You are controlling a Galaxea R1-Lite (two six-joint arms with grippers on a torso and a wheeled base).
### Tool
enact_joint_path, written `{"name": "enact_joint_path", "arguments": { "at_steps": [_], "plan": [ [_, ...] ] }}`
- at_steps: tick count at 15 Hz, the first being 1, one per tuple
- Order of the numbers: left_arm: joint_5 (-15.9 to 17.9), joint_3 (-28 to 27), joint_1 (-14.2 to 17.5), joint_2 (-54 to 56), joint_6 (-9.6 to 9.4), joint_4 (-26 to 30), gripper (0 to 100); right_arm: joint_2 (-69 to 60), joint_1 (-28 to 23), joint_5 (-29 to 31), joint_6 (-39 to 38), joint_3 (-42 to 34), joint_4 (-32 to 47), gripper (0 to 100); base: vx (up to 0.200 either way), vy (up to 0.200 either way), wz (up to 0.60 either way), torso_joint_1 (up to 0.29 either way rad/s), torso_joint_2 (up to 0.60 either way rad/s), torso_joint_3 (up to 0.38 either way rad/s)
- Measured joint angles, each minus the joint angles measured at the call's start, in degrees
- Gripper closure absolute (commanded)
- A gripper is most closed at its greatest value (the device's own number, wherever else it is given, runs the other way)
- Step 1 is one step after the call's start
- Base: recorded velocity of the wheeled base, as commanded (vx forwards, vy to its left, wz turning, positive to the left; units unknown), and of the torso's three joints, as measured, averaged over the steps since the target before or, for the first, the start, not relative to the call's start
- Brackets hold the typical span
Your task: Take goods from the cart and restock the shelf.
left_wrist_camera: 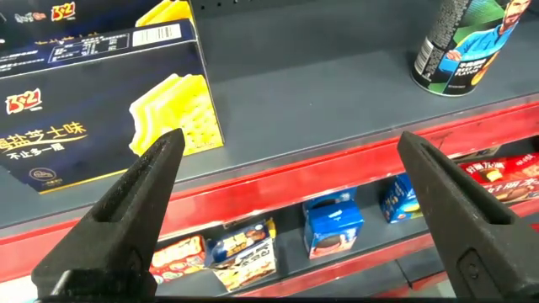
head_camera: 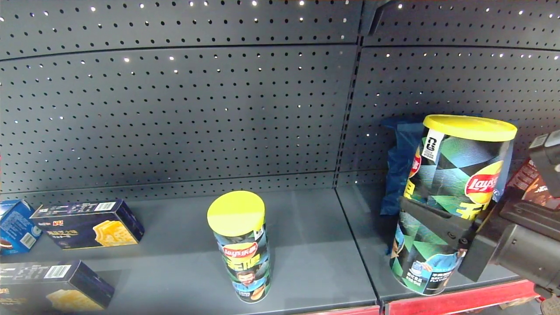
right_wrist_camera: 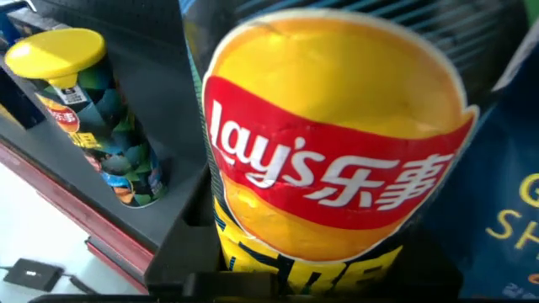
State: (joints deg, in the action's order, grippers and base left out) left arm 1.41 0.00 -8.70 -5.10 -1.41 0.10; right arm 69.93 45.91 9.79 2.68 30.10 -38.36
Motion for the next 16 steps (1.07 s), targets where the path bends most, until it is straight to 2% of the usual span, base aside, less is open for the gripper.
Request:
{"name": "enact_joint_path", "arguments": {
  "at_steps": [2,7,9,10,12,15,16],
  "plan": [
    [0.0,0.0,0.0,0.0,0.0,0.0,0,1.7,0.3,2.9,-2.2,0.4,-0.5,100,0.0,0.0,0.0,0.0,0.0,0.0],
    [0.0,0.0,0.0,-0.1,0.0,0.0,0,11.7,0.6,11.0,-4.1,4.2,-8.5,100,0.0,0.0,0.0,0.0,0.0,0.0],
    [0.0,0.0,0.0,-0.1,0.0,0.0,0,16.8,0.6,13.3,-3.7,6.4,-13.8,100,0.0,0.0,0.0,0.0,0.0,0.0],
    [0.0,0.0,0.0,-0.1,0.0,0.0,0,19.6,0.7,15.7,-1.8,7.3,-17.2,100,0.0,0.0,0.0,0.0,0.0,0.0],
    [0.0,0.0,0.0,-0.1,0.0,0.0,0,23.5,0.9,21.3,0.4,7.8,-19.2,100,0.0,0.0,0.0,0.0,0.0,0.0],
    [0.0,0.0,0.0,-0.1,0.0,0.0,0,26.7,1.2,21.6,-0.1,8.3,-19.4,100,0.0,0.0,0.6,-0.002,0.01,0.001],
    [0.0,0.0,0.0,-0.1,0.0,0.0,0,27.2,1.2,21.6,-0.3,8.4,-19.4,100,0.0,0.0,0.0,0.0,0.0,0.0]
  ]
}}
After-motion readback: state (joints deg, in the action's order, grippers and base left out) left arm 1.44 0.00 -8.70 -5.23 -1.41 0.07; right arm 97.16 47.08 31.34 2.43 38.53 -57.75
